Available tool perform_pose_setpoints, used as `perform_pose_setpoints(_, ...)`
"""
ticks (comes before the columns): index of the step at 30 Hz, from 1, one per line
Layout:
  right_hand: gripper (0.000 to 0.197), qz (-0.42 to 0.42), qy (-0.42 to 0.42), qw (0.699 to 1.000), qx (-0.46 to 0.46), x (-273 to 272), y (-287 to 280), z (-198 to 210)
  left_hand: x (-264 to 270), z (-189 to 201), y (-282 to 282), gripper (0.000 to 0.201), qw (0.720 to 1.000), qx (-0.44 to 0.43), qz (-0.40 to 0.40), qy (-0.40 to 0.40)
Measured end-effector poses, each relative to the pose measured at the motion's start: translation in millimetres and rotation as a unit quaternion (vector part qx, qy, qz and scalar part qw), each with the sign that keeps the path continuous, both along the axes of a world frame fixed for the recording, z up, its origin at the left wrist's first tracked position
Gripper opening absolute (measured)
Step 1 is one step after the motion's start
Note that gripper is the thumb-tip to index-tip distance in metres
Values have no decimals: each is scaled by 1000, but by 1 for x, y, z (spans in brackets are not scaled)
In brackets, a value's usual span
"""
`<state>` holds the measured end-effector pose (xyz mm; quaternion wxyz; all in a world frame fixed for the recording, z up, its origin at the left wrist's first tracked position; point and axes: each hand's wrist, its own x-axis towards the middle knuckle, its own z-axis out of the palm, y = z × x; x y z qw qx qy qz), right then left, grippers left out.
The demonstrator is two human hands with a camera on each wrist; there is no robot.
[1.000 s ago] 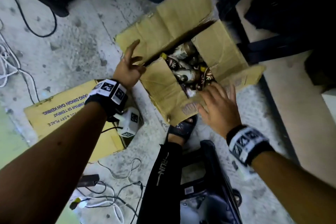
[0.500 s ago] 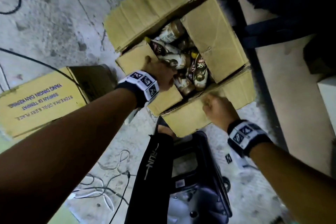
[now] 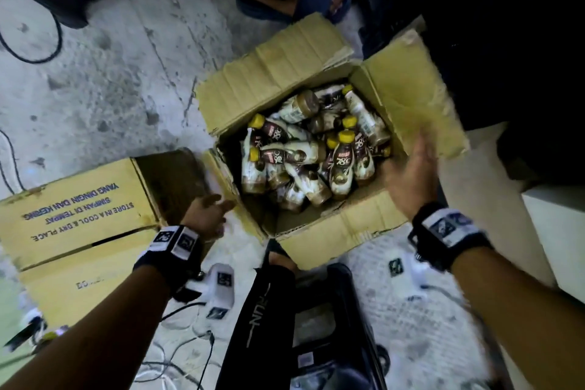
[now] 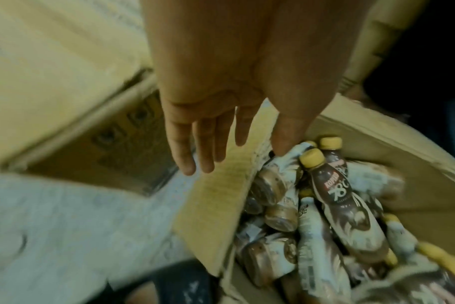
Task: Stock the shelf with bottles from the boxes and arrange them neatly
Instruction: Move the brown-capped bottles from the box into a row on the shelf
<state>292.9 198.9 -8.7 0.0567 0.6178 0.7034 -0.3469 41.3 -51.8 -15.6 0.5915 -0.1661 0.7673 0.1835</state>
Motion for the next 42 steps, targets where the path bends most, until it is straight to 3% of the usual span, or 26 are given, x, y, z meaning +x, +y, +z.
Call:
perform_pose_setpoints(4,88,48,-115,992,17,0,78,-33,19,-35,33,39,997,-12,64,29)
perform_pose_setpoints(7,100,117,-191,973,-49,-18,92,-54,16,-66,39,51,993,-55,51,86)
perform_pose_setpoints(9,100,142,-242,958,-53,-30,88,-63,10,-78,36,56,994,-49,63,77)
perform_pose_setpoints(13,48,223,-328,918,28,-43,83,-71,5,-63,34,46,997,-1,72,-10)
perform_pose_setpoints(17,27,295,-282,913,22,-40,76,-59,-2,-61,24,28,998,9,-46,42)
perform_pose_setpoints(19,27,284,-278,917,34,-43,66,-46,-4,-58,22,15,990,-15,-109,84)
perform_pose_setpoints(21,29,253,-273,927,46,-43,54,-30,-12,-57,14,7,988,-14,-123,88)
perform_pose_setpoints(24,29,197,-222,954,28,-23,39,1,-25,-69,-6,18,987,-9,-135,88)
perform_pose_setpoints(30,21,56,-177,980,-64,77,-20,62,-12,-5,31,13,964,-1,-258,65)
perform_pose_setpoints(33,13,-58,-177,977,-108,139,-62,75,0,4,66,22,923,33,-380,54)
perform_pose_setpoints(34,12,-96,-174,973,-118,161,-77,76,12,11,82,30,896,50,-437,60)
perform_pose_setpoints(36,15,-166,-169,961,-141,207,-109,73,48,31,115,45,815,85,-568,73)
perform_pose_setpoints(38,18,-235,-162,944,-166,253,-140,70,92,38,143,46,736,106,-665,77)
perform_pose_setpoints(42,21,-330,-155,911,-192,328,-199,70,180,19,181,57,644,143,-750,49)
